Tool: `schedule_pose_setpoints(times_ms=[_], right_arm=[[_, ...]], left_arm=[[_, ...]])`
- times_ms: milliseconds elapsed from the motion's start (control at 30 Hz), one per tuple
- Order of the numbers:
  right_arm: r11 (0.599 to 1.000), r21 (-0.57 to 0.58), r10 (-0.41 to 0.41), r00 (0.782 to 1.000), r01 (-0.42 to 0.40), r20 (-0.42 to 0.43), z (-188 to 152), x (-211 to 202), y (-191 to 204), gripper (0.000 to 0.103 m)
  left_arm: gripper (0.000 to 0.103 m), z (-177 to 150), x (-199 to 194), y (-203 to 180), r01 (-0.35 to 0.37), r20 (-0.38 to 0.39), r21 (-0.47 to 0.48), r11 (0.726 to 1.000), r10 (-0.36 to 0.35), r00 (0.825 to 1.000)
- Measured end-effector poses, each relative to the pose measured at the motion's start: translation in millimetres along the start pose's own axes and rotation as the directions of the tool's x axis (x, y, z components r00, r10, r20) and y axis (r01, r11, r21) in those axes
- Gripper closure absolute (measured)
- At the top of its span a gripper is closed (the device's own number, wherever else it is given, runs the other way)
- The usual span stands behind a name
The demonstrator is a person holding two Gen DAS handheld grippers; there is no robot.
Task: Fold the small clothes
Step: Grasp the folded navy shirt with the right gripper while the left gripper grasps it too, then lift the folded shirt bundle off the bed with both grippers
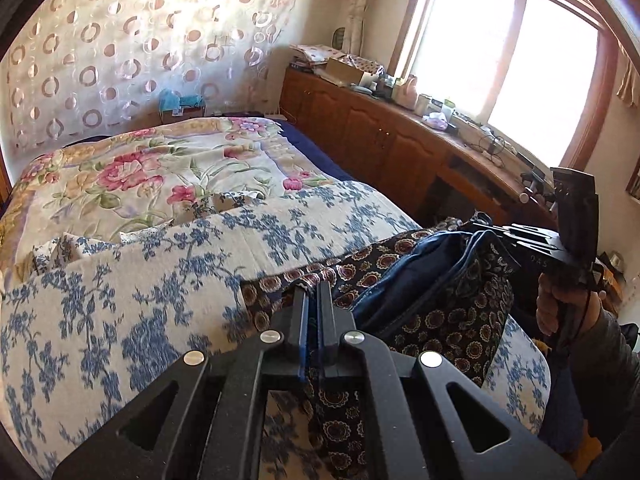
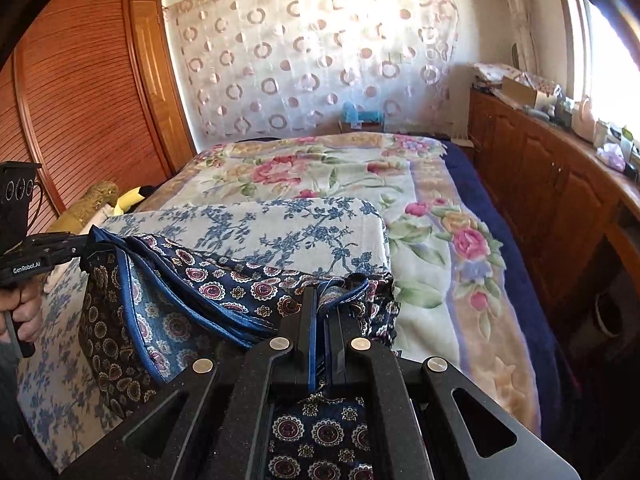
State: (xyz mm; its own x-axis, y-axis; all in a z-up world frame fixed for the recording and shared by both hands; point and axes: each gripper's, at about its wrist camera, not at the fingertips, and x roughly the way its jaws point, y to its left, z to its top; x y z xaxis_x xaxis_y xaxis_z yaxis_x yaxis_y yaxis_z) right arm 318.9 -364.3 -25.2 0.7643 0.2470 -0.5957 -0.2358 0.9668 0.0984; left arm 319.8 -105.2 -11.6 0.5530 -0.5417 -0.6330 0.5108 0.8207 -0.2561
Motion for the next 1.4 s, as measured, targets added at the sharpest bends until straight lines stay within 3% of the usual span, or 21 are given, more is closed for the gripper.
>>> schedule_pose_setpoints(times_ms=[167,233,300,333,400,467,567,867,1167,1267,1400], right_arm=[[1.0,0.025,0.008,1.0,-0.008,0.011,10,-2,0,0.101],[1.0,0.018,0.001,1.0,-0.001,0.012,11,0,0,0.101],[1.0,0.015,-0.009,1.0,0.009,0.01,12,0,1,0.097],[1.0,0.017,-0.014,1.0,0.014,0.008,13,1,1,0.094],[1.0,0.019,-0.024,1.0,0.024,0.003,14,1,2,0.087],[0.998,0.013,-0.062,0.998,0.062,0.006,15,1,3,0.06],[0.996,0.026,-0.083,0.996,0.083,0.021,15,-6,1,0.054],[0.998,0.021,-0.056,0.998,0.056,-0.003,0,-16,1,0.053],[0.999,-0.007,-0.032,0.998,0.033,0.045,1,-39,-9,0.051],[0.999,-0.004,-0.04,0.999,0.04,0.022,-2,-41,-13,0.051],[0.999,-0.016,-0.039,0.999,0.038,-0.027,-10,-38,-11,0.051]], left_arm=[[0.097,7,0,2,0.009,-0.003,0.005,1.0,-0.009,1.0],[0.084,6,-2,1,0.007,-0.005,0.013,1.0,-0.007,1.0],[0.056,5,-6,2,-0.016,0.002,0.021,1.0,0.016,1.0],[0.052,5,-8,3,-0.024,0.006,0.028,0.999,0.024,1.0],[0.034,3,-12,6,-0.034,0.01,0.027,0.999,0.033,0.999],[0.03,0,-14,9,-0.036,0.01,0.02,0.999,0.036,0.999],[0.029,-7,-10,11,-0.029,-0.014,0.02,0.999,0.029,0.999],[0.029,-14,25,11,-0.047,-0.102,0.018,0.999,0.049,0.994],[0.029,-5,55,19,-0.134,-0.12,0.034,0.99,0.137,0.983],[0.029,-7,64,27,-0.192,-0.124,0.036,0.981,0.195,0.973],[0.028,-13,67,39,-0.184,-0.138,0.002,0.983,0.182,0.974]])
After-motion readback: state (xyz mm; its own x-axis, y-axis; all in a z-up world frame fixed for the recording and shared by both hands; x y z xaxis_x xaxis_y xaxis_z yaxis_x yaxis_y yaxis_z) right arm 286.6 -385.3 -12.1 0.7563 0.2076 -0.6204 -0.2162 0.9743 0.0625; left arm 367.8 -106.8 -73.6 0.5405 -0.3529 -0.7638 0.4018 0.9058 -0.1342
